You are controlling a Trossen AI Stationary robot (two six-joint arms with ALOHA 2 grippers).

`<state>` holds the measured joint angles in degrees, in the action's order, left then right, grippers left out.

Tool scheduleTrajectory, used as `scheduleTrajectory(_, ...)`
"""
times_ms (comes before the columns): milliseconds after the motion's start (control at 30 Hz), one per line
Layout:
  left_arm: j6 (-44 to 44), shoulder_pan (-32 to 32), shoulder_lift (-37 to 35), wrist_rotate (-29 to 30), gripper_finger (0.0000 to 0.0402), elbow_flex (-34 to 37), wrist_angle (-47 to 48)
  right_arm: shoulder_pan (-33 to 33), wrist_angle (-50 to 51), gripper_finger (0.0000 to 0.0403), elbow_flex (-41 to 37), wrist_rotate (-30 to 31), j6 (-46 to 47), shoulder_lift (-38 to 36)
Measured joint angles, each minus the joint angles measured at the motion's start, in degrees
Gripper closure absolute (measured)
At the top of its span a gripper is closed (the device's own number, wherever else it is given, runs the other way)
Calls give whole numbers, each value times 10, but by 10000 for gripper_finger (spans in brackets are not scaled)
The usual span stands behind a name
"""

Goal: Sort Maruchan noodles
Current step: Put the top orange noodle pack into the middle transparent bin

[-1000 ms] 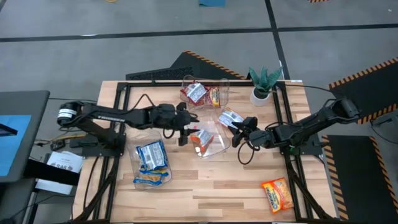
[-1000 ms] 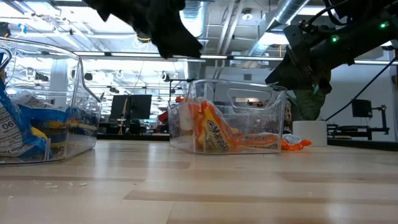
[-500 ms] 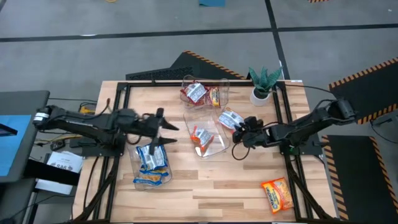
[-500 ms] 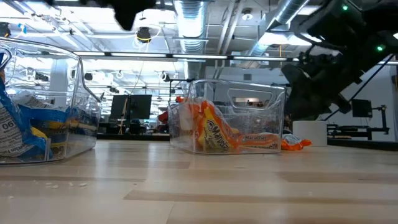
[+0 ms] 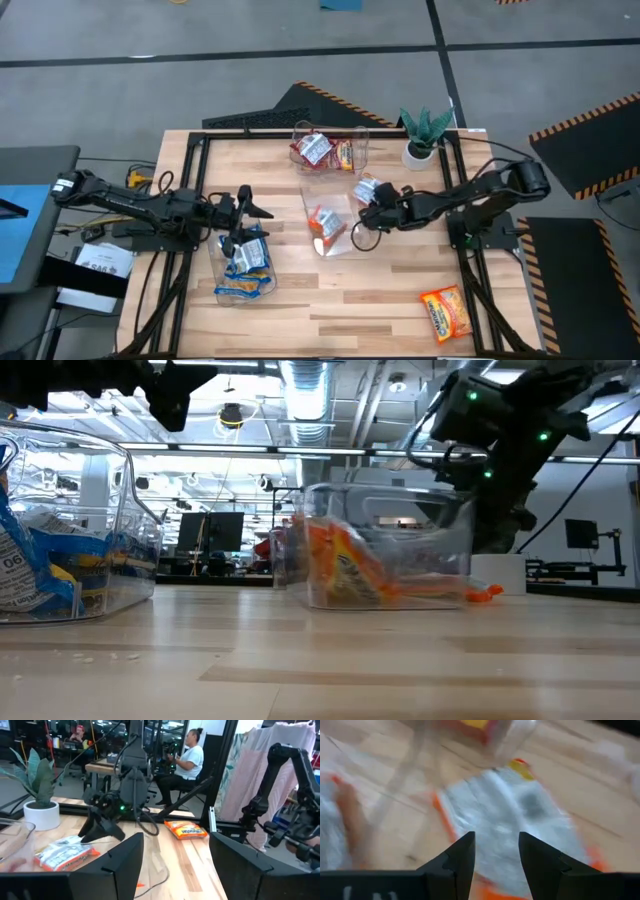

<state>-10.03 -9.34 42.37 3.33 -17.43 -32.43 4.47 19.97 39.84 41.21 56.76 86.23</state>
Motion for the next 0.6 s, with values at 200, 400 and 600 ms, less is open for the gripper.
scheduleTrajectory(200,-1,0,0,1,185,0,-1,-33,3,227,7,-11,26,29)
scheduleTrajectory(400,-1,0,0,1,185,0,1,-30,-24,227,4,-31,-37,5)
scheduleTrajectory(600,2,0,0,1,185,0,10,-26,68,227,9,-10,1,-65)
